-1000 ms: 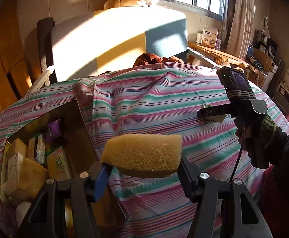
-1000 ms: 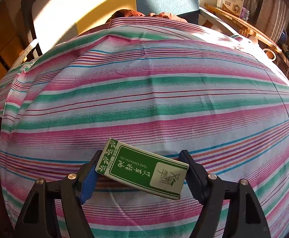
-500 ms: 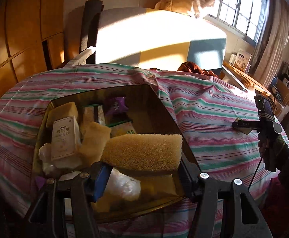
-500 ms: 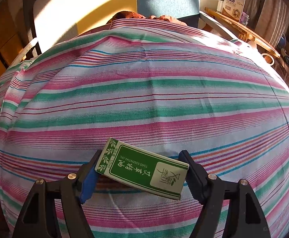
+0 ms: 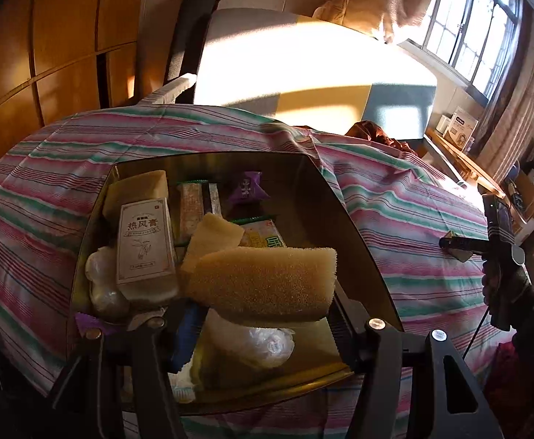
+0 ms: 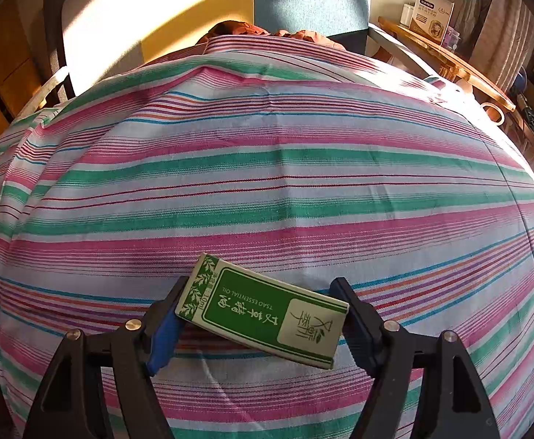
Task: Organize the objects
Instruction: 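Carry the yellow sponge over the tray with the left tool while the right tool holds the green box, then place the green box in the tray with the right tool while the left tool holds the sponge above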
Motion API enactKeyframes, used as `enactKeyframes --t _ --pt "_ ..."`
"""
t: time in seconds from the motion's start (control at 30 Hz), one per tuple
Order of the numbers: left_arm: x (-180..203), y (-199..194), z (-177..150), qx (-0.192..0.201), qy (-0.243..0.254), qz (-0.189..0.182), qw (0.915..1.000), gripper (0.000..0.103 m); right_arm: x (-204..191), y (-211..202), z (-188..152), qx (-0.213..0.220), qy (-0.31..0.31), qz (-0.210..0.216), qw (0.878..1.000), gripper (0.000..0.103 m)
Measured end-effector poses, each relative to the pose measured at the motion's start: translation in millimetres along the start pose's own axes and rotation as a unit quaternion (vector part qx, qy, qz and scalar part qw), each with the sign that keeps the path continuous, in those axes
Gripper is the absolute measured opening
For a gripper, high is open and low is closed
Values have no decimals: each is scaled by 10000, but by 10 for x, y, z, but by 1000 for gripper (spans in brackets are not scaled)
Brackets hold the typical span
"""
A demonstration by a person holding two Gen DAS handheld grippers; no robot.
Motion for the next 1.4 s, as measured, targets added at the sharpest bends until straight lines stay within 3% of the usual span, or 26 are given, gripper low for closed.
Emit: enactKeyframes --t 0.27,0.53,0.93,1.17,1.4 --pt "310 121 -139 -177 368 -267 9988 62 -159 -49 -64 -95 -252 26 9996 76" --pt "194 72 -106 -115 189 -429 9988 62 -395 -250 -291 -504 -500 205 9973 77" --pt "-186 -162 -71 152 -227 -609 9978 62 -1334 -1219 -708 415 -975 947 9899 77" --pt "-478 -371 -75 346 -543 -615 9960 62 -2282 -1713 -783 982 -1737 1574 9672 77" --pt "-749 -524 -148 456 -770 -547 9945 62 -3092 -1556 -897 802 -2688 1565 9470 77"
Point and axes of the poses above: each gripper's, at about its wrist camera, not at the fingertips, and y roughly the way its jaws point, x to its right, z to its top, the point moved 5 cm from there along y, roughly the way its jaws point, and after that the axes turned 4 degrees about -y, right-handed, at the moved point
